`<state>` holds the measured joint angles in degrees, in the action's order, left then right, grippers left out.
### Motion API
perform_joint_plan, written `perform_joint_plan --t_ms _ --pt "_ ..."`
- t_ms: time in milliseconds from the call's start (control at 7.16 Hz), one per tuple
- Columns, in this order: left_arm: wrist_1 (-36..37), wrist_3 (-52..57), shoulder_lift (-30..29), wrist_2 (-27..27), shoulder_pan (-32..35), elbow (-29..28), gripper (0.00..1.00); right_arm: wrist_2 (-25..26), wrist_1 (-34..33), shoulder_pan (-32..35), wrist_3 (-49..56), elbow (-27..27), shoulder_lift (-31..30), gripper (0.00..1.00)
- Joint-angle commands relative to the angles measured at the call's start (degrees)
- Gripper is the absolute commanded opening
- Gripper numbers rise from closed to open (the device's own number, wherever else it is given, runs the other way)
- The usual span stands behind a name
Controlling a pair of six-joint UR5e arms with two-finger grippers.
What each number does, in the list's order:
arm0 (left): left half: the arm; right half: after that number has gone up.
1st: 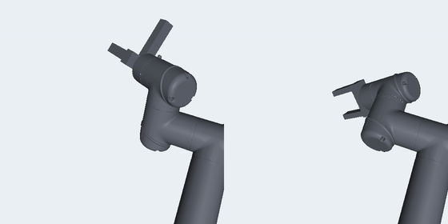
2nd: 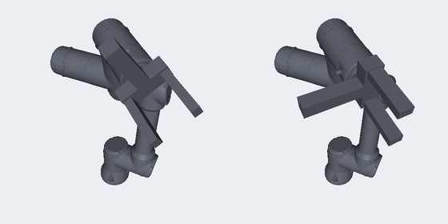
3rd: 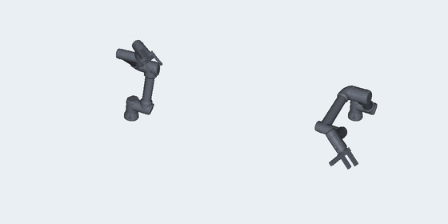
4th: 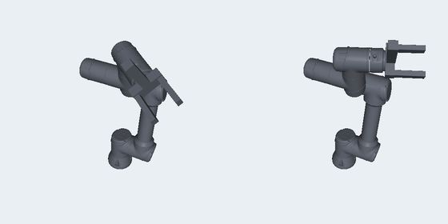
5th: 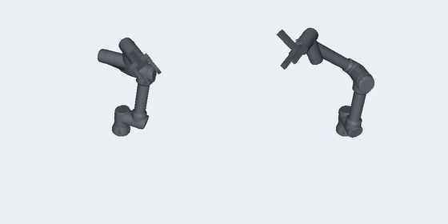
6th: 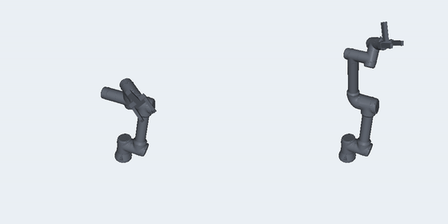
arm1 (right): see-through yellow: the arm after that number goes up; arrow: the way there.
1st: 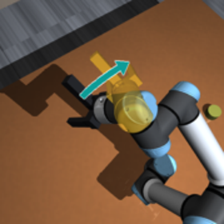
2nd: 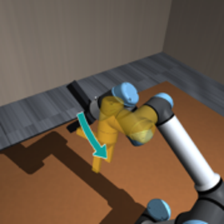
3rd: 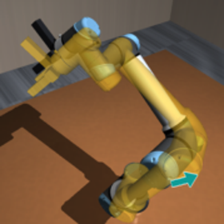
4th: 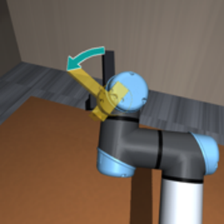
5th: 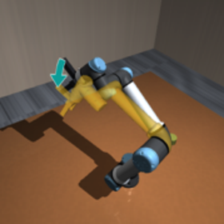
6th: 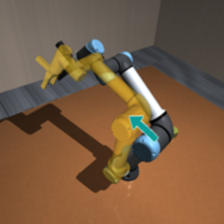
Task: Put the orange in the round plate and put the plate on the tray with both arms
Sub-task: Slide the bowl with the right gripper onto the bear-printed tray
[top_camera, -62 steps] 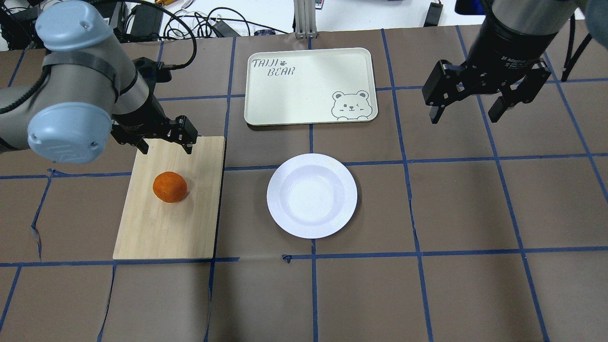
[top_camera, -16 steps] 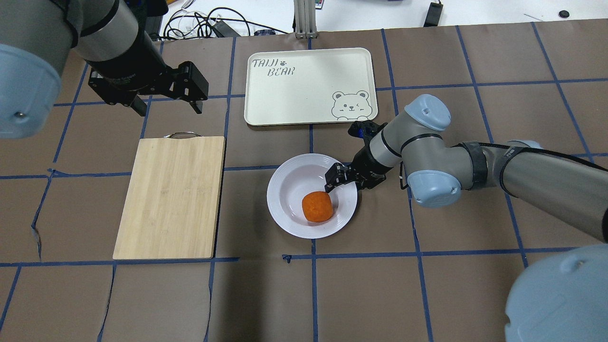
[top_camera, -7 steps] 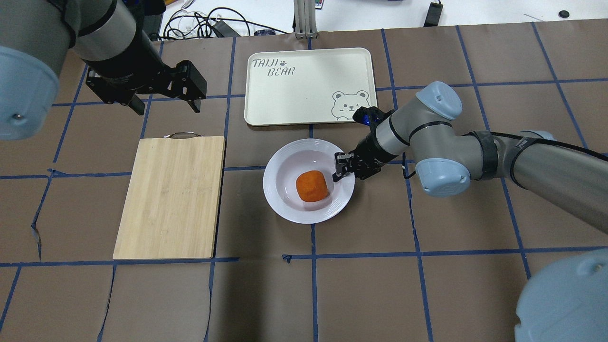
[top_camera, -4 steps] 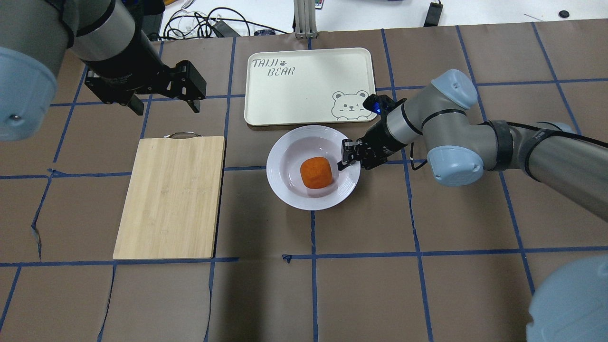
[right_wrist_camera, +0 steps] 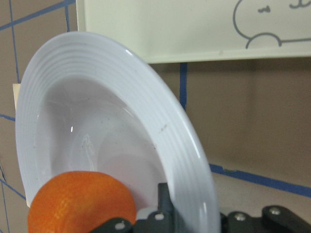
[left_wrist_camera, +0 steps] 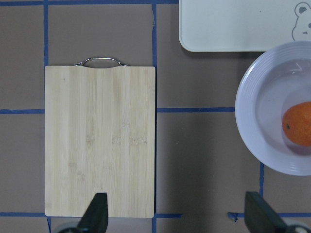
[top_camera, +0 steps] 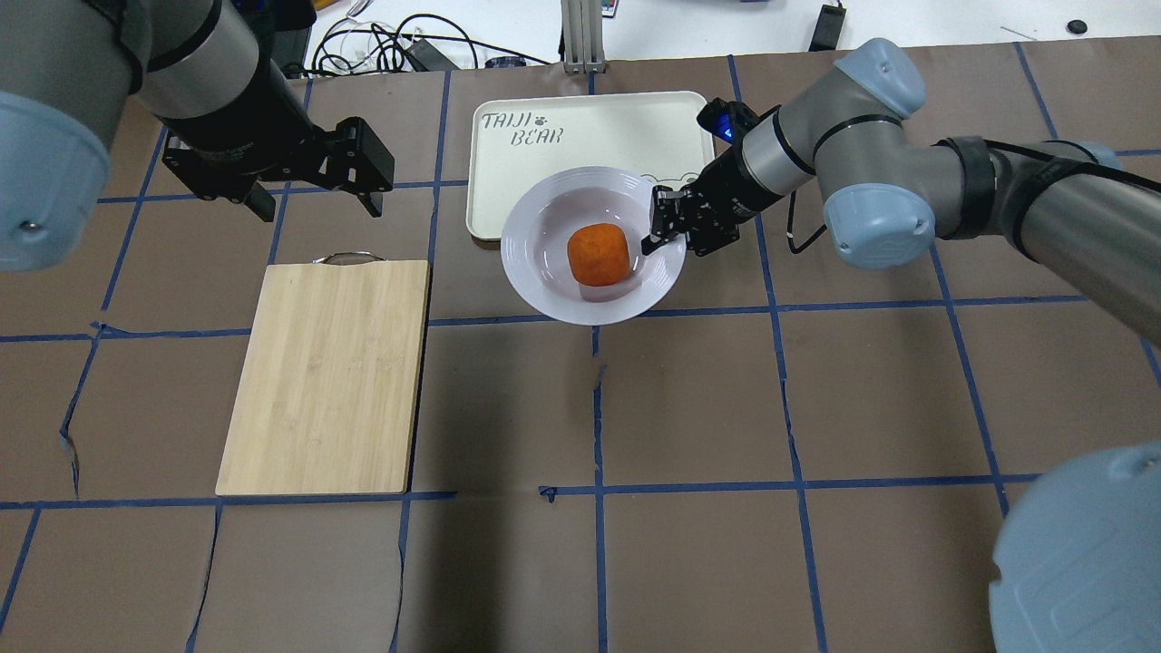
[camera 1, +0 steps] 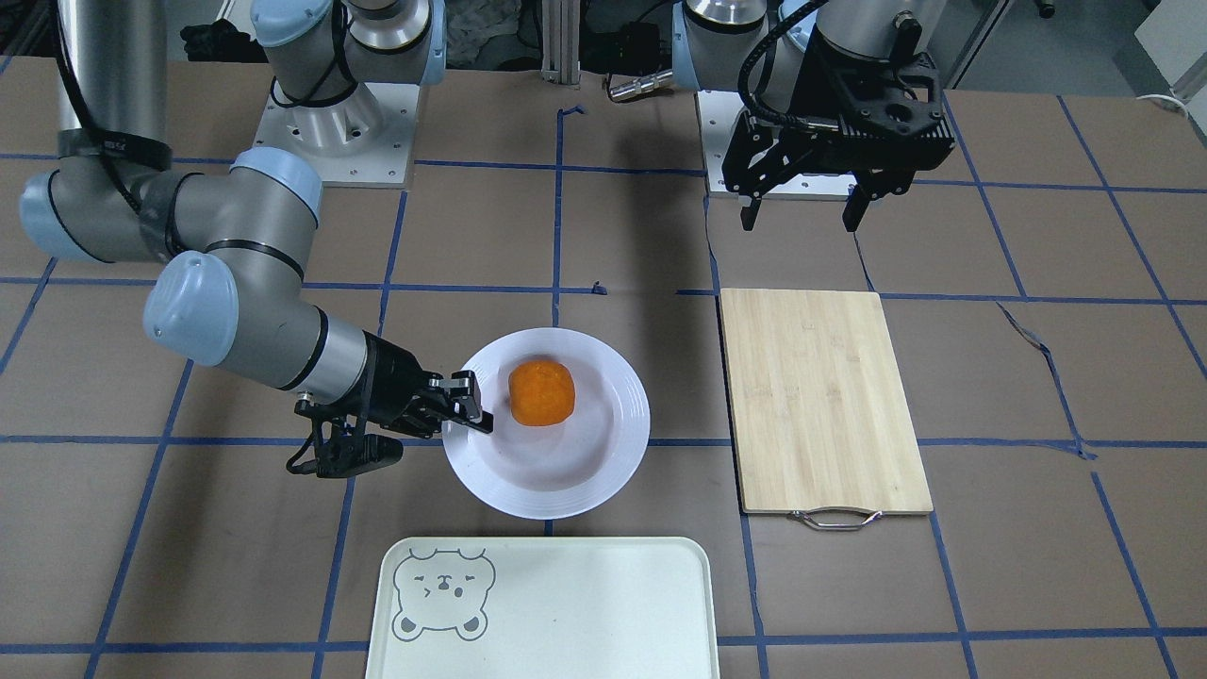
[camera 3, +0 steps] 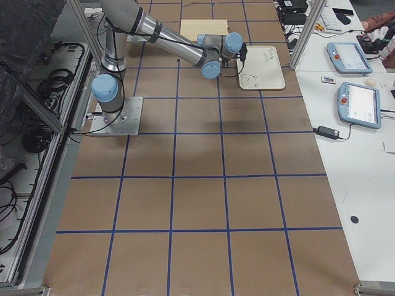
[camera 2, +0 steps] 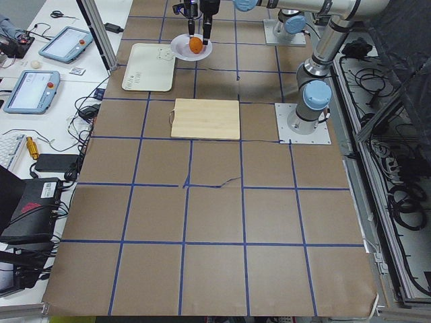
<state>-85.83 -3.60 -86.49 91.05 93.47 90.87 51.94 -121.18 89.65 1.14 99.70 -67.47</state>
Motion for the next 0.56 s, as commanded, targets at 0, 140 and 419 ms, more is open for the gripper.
perform_joint_plan --t_ms 0,140,419 --pt "0.0 0.0 0.0 0.0 0.0 0.1 1.0 -2.4 0.1 0.0 -1.3 -5.2 4.4 0.0" --pt "0.0 0.0 0.1 0.0 0.0 0.1 1.0 -2.4 0.1 0.0 -1.8 -7.6 6.4 0.0" --pt "0.0 0.0 0.1 0.0 0.0 0.1 1.0 -2.1 0.0 -0.3 -2.2 -11.7 10.2 0.0"
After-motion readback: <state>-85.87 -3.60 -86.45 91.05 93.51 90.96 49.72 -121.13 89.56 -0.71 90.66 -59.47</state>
